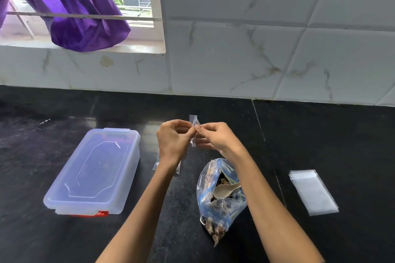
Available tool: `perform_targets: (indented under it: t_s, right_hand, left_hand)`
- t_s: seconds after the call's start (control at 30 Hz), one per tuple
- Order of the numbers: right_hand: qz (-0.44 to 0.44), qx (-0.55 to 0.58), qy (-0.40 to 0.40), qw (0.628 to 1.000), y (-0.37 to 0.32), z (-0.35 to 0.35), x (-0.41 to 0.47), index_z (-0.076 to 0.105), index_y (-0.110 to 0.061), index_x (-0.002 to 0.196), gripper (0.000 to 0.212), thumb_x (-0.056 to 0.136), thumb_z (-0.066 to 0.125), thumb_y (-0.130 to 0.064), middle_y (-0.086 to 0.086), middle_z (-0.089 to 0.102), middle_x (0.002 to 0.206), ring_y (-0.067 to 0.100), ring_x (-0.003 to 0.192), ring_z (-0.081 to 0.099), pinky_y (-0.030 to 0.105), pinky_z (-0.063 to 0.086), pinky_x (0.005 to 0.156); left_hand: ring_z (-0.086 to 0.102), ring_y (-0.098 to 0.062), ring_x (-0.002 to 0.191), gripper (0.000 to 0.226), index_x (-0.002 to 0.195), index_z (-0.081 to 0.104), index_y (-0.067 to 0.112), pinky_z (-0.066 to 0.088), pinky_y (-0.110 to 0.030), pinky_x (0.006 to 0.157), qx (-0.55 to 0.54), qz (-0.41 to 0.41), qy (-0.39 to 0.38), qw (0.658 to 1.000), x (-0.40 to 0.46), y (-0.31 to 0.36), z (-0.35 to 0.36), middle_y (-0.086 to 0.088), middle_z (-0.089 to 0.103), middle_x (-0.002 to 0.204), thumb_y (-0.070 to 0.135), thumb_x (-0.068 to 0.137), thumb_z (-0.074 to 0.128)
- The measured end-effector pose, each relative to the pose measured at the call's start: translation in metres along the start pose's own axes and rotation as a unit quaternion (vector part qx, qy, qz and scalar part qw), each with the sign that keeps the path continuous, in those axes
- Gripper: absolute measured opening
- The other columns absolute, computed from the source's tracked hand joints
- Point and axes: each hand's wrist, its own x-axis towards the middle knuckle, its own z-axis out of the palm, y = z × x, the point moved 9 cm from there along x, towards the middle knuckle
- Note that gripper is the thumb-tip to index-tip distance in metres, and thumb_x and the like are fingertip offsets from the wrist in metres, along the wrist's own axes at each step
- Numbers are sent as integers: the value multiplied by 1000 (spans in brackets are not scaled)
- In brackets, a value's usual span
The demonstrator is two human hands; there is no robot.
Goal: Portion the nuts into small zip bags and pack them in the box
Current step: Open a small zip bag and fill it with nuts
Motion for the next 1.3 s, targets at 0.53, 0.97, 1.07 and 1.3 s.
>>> perform_targets:
  t_s: [0.53,0.97,1.07,1.3]
  right_hand:
    - [-32,-128,158,979,-3,-20,-8,72,-3,91,14,88,66,-15,12,73,82,17,71,71,33,60,74]
    - [20,-168,110,979,0,-15,-13,54,-12,98,19,86,68,-10,12,70,94,16,75,71,33,60,76]
    - [4,-232,107,967,-14,-18,-17,54,-15,79,17,85,67,-8,12,71,87,18,73,72,36,60,77]
    - [17,-250,41,967,-28,-15,-22,61,-16,70,18,85,64,-5,9,70,74,18,69,72,34,61,71]
  left_hand:
    - [63,1,68,20,81,63,18,56,-22,66,-39,-47,84,995,-14,-7,-10,11,62,69,11,72,79]
    - [60,-3,64,21,76,61,17,55,-25,67,7,-35,112,993,-17,-2,-16,4,63,69,14,69,81]
    - [62,-8,65,21,79,62,19,56,-26,68,63,-7,98,993,-20,4,-13,4,67,73,16,68,80]
    - [34,3,130,91,139,36,30,30,-9,103,6,127,-256,958,-16,17,30,12,31,145,47,56,71]
